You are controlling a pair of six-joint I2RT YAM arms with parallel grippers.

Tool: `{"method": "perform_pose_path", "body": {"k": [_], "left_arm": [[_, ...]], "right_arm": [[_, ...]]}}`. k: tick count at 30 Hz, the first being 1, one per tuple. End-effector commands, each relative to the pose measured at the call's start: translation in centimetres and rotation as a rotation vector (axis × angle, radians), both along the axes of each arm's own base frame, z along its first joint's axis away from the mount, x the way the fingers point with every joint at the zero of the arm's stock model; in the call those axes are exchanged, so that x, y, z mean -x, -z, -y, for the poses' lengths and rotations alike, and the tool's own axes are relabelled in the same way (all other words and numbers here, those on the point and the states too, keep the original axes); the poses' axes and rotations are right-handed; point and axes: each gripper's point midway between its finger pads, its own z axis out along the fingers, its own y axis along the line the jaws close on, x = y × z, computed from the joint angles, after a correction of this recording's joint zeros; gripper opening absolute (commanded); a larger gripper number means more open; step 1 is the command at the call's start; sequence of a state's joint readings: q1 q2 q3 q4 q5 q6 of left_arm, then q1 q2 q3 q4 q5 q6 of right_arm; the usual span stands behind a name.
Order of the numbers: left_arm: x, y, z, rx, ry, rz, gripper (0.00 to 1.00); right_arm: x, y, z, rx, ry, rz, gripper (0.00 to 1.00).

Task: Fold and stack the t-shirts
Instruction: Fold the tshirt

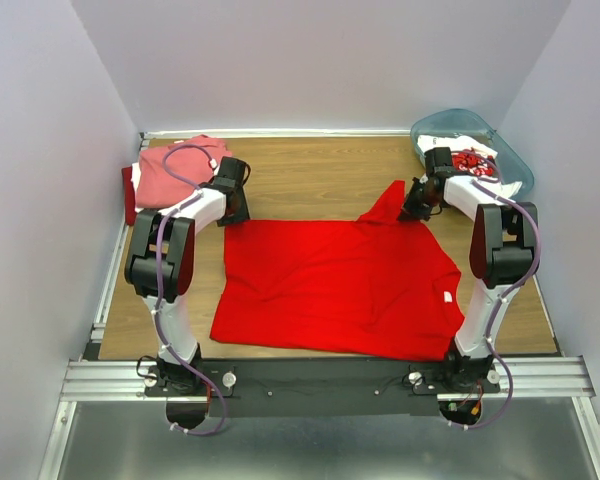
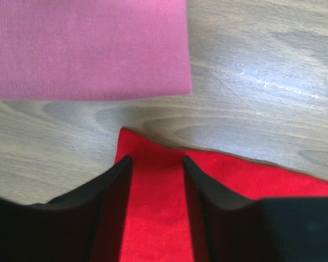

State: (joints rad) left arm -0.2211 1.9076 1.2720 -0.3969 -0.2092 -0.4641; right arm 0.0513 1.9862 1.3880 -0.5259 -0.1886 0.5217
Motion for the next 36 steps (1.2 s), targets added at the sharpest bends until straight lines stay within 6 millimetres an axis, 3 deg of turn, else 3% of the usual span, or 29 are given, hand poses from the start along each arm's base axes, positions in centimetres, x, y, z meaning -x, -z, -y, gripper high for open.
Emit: {"method": "perform_pose_path", "body": {"k": [1, 4, 8, 13, 19, 27, 36], "left_arm": [[-0.8, 0.3, -1.0, -0.028, -0.042, 0.02, 0.45], [-0.8, 0.8, -1.1, -0.038, -0.043, 0.014, 0.32], [-0.9, 1.2, -1.3, -0.05, -0.04, 0.007, 0.3], [-0.9, 0.9, -1.7, -0.064, -0.059, 0.023, 0.32], [-1.5, -0.6, -2.1, -0.074, -0.091, 0.071, 0.44], [-2.3, -1.9, -2.6, -0.069, -0.122, 0.123, 0.45], [-2.7, -0.5, -3.3, -0.062, -0.137, 0.098, 0.46]], "right_arm": [[0.8, -0.6, -0.4, -0.007, -0.022, -0.009, 0.01], [0.8, -0.6, -0.4, -0.007, -0.022, -0.009, 0.01], [0.7, -0.8, -0.5, -0.01, -0.025, -0.005, 0.0], [0.7, -1.0, -0.5, -0.011, -0.024, 0.0, 0.01], [0.8, -0.9, -0.6, -0.016, -0.028, -0.005, 0.01], [1.1, -0.6, -0.6, -0.019, -0.035, -0.013, 0.0], [1.0, -0.6, -0.9, -0.034, -0.04, -0.016, 0.01]]}}
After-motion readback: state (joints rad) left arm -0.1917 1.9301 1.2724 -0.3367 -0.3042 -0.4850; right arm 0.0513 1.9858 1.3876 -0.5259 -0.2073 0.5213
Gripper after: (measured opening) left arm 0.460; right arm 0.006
